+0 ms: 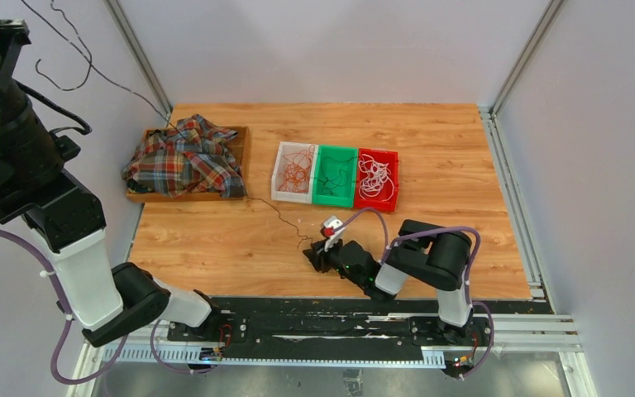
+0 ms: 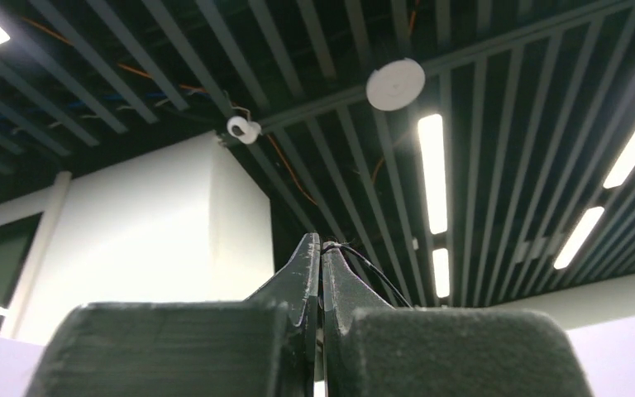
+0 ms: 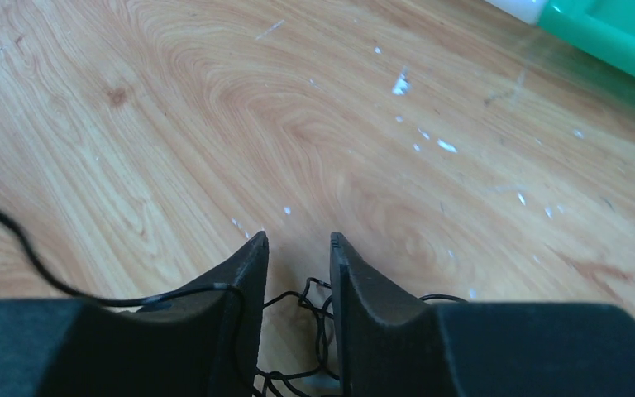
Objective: Untangle the cables
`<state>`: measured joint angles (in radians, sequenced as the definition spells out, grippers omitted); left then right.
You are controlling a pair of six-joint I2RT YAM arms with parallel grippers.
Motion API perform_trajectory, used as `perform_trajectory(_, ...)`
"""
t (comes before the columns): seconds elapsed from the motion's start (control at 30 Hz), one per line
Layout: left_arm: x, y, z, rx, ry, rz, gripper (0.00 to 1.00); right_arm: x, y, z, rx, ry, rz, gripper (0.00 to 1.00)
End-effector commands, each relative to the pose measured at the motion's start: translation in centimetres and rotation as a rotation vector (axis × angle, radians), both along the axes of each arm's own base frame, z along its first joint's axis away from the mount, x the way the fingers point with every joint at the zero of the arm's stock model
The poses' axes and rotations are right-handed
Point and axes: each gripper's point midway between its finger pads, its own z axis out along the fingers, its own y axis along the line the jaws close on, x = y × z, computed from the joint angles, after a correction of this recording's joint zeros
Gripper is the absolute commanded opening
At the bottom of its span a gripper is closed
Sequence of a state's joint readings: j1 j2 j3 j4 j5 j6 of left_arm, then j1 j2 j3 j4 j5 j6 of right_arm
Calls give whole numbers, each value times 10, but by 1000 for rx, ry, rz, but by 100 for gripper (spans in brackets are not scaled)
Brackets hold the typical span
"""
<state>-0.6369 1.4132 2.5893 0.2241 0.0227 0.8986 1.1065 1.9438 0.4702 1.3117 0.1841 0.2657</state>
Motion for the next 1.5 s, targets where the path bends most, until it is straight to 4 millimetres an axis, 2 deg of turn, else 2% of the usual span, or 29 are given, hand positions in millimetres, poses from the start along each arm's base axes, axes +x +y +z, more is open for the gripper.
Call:
perform_trajectory(0.0, -28, 19, 8, -46, -108, 88, 0, -15, -42, -26, -46, 55, -70, 34)
perform_trajectory(0.07, -30, 21, 8, -47, -115, 103, 0, -17, -60, -27, -38, 70, -116, 22)
perform_trajectory(0.13, -32, 22, 8, -44, -124, 120, 0, -17, -79, -31, -27, 100, -195, 3)
perform_trajectory(0.27, -47, 28, 11, -58, -183, 166, 1, -11, -108, -36, 18, 166, -362, 1)
perform_trajectory(0.33, -51, 30, 11, -59, -189, 157, 1, -10, -109, -34, 33, 173, -375, 1)
perform_trajectory(0.4, -33, 17, 6, -8, -124, 135, 0, -12, -94, -24, 50, 144, -297, 2)
perform_trajectory(0.47, -14, 2, -6, 63, -39, 99, 0, -15, -79, -10, 80, 116, -218, 8)
perform_trajectory(0.53, 9, -19, -23, 149, 58, 65, 0, -16, -65, 11, 116, 87, -159, 14)
perform_trajectory(0.6, 32, -39, -44, 240, 156, 47, 0, -19, -53, 19, 93, 83, -102, 15)
perform_trajectory(0.67, 57, -62, -69, 351, 267, 31, 0, -21, -42, 36, 80, 80, -54, 14)
perform_trajectory(0.73, 78, -83, -96, 460, 369, 21, 0, -21, -36, 50, 67, 83, -33, 9)
perform_trajectory(0.83, 99, -99, -127, 539, 468, 11, 0, -14, -35, 76, 56, 71, -38, 1)
perform_trajectory(1.0, 120, -114, -171, 630, 576, 9, 0, 24, -45, 129, 42, 56, -70, 1)
perform_trajectory(1.17, 121, -122, -201, 704, 634, -26, 0, 78, -51, 167, -24, 84, -86, 0)
perform_trajectory(1.37, 119, -129, -229, 769, 691, -72, 0, 138, -62, 155, -165, 168, -170, 3)
perform_trajectory(1.47, 117, -132, -237, 788, 704, -93, 0, 157, -61, 148, -202, 209, -184, 13)
